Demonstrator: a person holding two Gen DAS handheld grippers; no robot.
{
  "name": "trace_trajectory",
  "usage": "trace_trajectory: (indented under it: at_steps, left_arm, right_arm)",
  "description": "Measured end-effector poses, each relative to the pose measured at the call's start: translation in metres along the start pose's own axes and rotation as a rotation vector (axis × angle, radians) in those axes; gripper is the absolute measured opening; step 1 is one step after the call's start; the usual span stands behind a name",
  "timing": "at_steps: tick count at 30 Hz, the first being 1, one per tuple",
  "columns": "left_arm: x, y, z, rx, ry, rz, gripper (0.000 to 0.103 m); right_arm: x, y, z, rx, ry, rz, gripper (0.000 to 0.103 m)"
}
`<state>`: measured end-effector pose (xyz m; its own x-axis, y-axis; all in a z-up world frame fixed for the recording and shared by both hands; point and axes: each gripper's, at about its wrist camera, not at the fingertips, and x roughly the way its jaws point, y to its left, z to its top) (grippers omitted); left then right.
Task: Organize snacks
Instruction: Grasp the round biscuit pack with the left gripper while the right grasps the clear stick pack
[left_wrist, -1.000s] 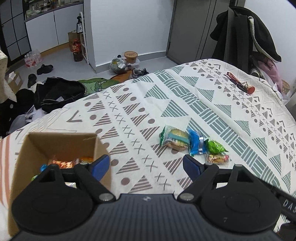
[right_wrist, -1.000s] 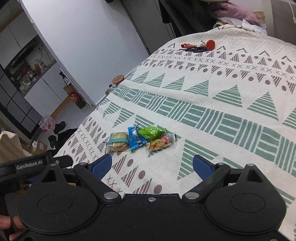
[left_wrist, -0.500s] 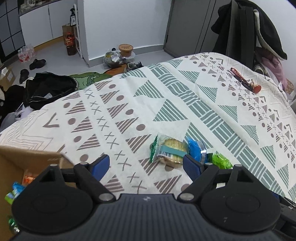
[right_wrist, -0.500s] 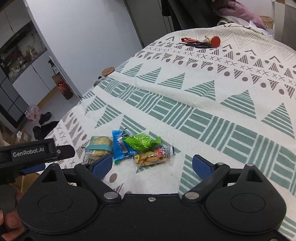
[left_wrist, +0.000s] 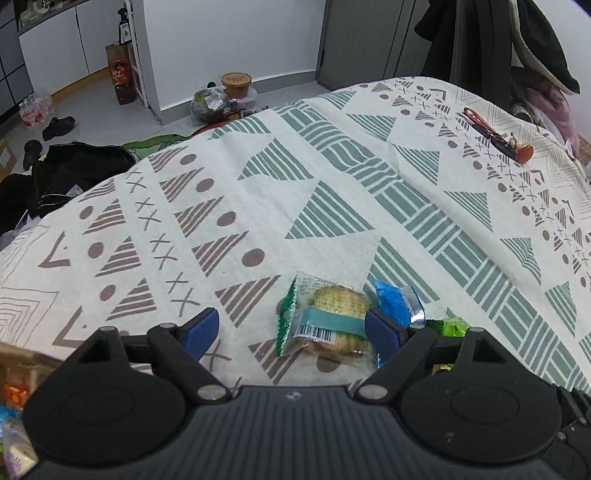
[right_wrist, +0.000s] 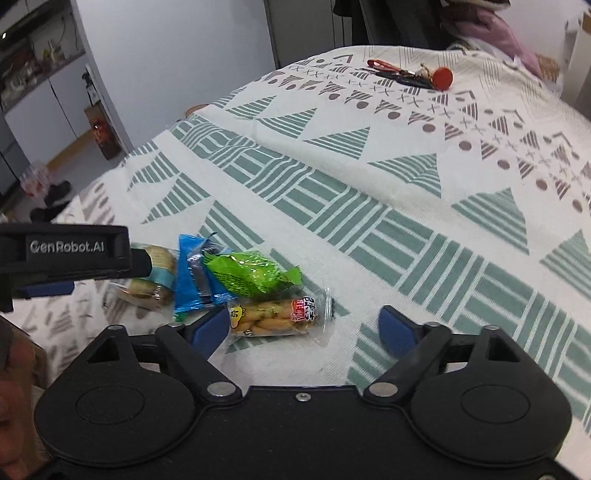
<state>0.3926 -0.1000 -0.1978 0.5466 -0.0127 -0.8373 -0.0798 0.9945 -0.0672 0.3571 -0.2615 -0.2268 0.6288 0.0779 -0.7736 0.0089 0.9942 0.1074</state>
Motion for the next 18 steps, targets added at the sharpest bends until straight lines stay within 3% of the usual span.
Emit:
trace_trajectory:
  at_steps: [8, 14, 17, 18]
  left_arm:
    - [0.012, -0.018, -0.001, 0.043, -0.002, 0.008, 0.085]
    - [0.021, -0.019, -0.009, 0.043, -0.002, 0.024, 0.085]
    - [0.021, -0.018, -0.011, 0.044, -0.02, 0.017, 0.078]
    - [0.021, -0.017, -0.011, 0.041, -0.026, 0.012, 0.071]
  right_arm:
    - [-0.001, -0.011, 0.002, 0.006, -0.031, -0.045, 0.035]
    - [-0.005, -0.02, 0.006, 0.066, -0.022, -0.008, 0.036]
    - [-0.006, -0.027, 0.007, 0.121, -0.024, 0.023, 0.044]
    - [-0.006, -0.029, 0.007, 0.136, -0.025, 0.033, 0.046]
